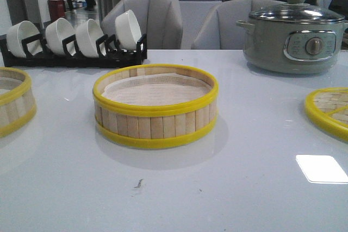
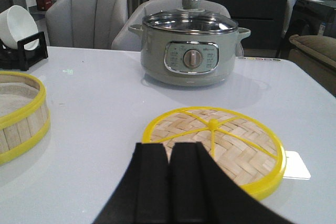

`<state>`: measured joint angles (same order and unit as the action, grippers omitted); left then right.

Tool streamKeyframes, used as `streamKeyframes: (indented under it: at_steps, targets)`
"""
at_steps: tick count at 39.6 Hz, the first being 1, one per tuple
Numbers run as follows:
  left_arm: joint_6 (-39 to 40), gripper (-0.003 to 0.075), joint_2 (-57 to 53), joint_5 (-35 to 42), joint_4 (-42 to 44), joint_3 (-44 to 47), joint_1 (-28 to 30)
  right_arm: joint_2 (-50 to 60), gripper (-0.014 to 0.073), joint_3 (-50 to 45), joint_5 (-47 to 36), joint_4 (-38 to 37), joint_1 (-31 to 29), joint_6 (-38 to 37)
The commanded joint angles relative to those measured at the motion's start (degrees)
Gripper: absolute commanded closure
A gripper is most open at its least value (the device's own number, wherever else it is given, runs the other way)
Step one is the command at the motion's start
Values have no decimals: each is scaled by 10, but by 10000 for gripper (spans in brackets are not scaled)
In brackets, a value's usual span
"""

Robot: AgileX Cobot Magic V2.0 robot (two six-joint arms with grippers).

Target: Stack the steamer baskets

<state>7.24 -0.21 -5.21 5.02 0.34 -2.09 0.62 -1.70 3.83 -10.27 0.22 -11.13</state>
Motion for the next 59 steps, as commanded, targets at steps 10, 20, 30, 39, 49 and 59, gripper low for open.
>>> streamKeyframes:
  at_steps: [10,20,30,39,49,59]
  targets:
    - [3,637,-8,48,-1,1,0,12,558,8,-49,-5,-4,6]
    - [3,637,-8,48,-1,1,0,12,558,8,-49,-5,-4,6]
    - [3,637,-8,48,-1,1,0,12,558,8,-49,-5,-4,6]
    - [3,637,-8,48,-1,1,0,12,558,8,-49,-5,-4,6]
    - [3,637,-8,48,-1,1,0,12,558,8,-49,-5,-4,6]
    - [3,637,-8,43,-4,-2,-17,12,558,8,-49,-5,-4,6]
